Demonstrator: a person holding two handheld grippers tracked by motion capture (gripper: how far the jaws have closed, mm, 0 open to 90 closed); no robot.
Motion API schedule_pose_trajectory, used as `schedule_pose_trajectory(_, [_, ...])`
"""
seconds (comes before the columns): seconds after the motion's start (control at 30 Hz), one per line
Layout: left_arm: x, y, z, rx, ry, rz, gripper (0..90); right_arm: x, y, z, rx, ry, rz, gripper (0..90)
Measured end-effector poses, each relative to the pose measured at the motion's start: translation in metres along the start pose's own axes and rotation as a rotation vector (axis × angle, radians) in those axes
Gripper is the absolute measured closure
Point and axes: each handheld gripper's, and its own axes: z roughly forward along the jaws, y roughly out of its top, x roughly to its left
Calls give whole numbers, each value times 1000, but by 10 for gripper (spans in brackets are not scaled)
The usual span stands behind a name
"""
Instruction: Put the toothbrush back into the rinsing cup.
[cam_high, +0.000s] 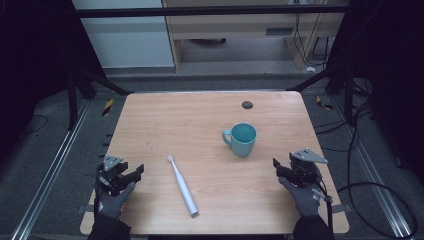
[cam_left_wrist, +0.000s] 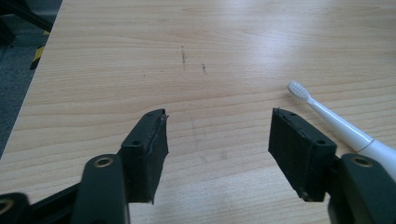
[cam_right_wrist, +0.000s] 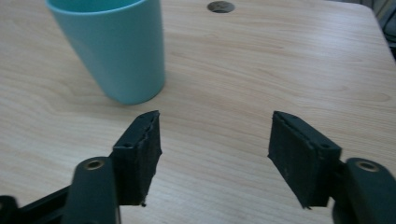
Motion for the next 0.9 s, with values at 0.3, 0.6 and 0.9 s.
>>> schedule_pose_trajectory(0.3, [-10,-1,-5,5,-14,28,491,24,2,1,71,110,-85,556])
schedule_pose_trajectory(0.6, [-14,-2,-1,33,-53,47,525,75,12,5,106,342,-151,780])
schedule_pose_trajectory(0.9, [-15,-3,0,33,-49,48,577,126,23,14,105,461,-225,859])
